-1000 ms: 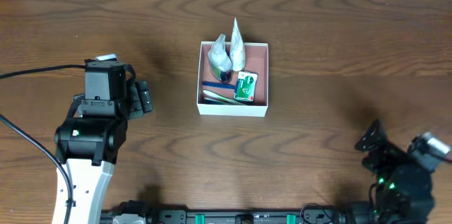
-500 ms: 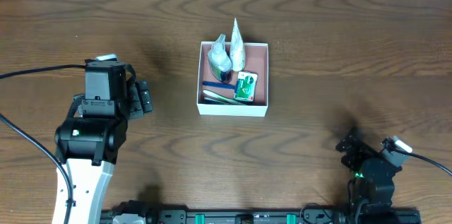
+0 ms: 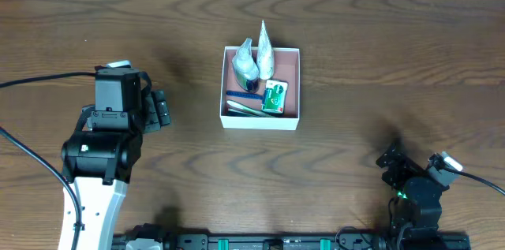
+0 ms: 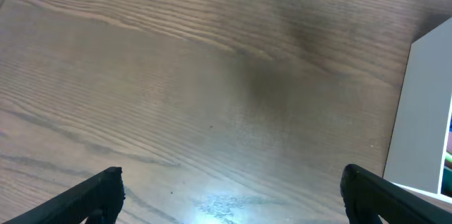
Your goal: Pack container
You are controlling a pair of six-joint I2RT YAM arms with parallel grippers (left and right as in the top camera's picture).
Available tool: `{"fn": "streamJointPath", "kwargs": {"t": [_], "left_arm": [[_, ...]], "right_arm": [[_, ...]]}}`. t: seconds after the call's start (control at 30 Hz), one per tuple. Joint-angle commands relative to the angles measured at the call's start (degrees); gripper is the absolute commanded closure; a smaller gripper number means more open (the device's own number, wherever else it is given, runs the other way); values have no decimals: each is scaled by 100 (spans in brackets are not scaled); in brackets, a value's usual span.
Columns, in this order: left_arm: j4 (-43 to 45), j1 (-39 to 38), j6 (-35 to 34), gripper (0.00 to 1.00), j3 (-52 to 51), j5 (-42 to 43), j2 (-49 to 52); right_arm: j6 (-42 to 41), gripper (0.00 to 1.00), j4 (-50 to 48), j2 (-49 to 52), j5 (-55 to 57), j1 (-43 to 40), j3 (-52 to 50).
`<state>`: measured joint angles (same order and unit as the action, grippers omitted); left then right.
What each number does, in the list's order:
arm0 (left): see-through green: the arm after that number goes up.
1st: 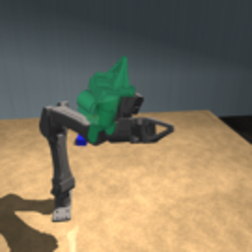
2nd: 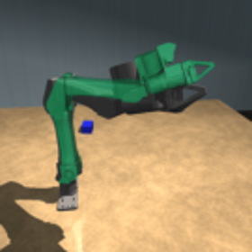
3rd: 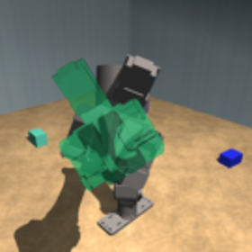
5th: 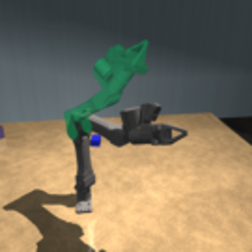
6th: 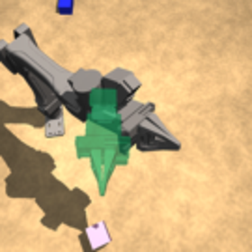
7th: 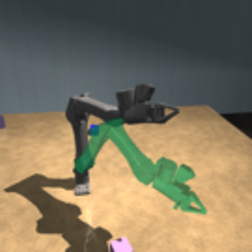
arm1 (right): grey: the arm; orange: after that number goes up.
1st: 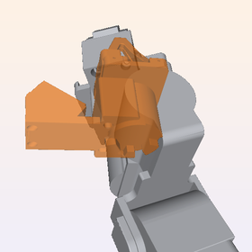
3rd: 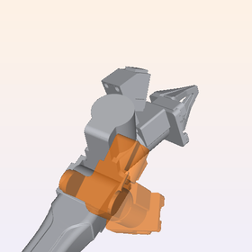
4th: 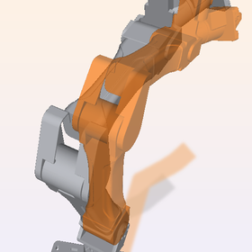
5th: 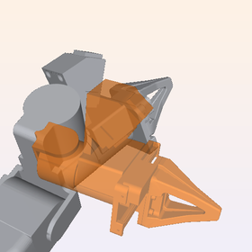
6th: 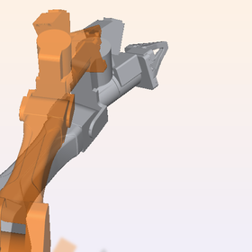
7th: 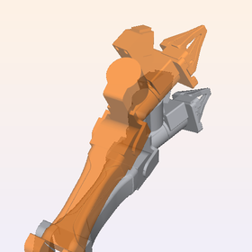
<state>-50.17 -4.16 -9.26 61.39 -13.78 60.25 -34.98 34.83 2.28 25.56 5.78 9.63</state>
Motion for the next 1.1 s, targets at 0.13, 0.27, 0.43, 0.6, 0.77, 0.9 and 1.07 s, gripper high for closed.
{"fn": "streamJointPath", "kwargs": {"t": [0.13, 0.27, 0.43, 0.6, 0.77, 0.9, 1.07], "left_arm": [[-15, 28, -114, 2, -4, -83, 9], [-17, 4, -114, 2, -4, -83, -7], [-15, -28, -114, 2, -120, -83, -293], [55, 48, 273, 2, -695, -96, -1261], [643, 105, 280, 2, -2009, 138, -2697], [638, 304, 282, 2, -3189, 557, -4054], [636, 564, 302, 2, -4159, 911, -5158]], "right_arm": [[-79, 1, -13, -52, 98, 98, -33], [-79, 1, -13, -52, 98, 98, -33], [-79, 1, -13, -52, 98, 98, -33], [-79, 1, -13, -52, 98, 98, -33], [-79, 1, -13, -52, 98, 98, -33], [-79, 1, -13, -52, 98, 98, -33], [-79, 1, -15, -52, 98, 98, -33]]}}
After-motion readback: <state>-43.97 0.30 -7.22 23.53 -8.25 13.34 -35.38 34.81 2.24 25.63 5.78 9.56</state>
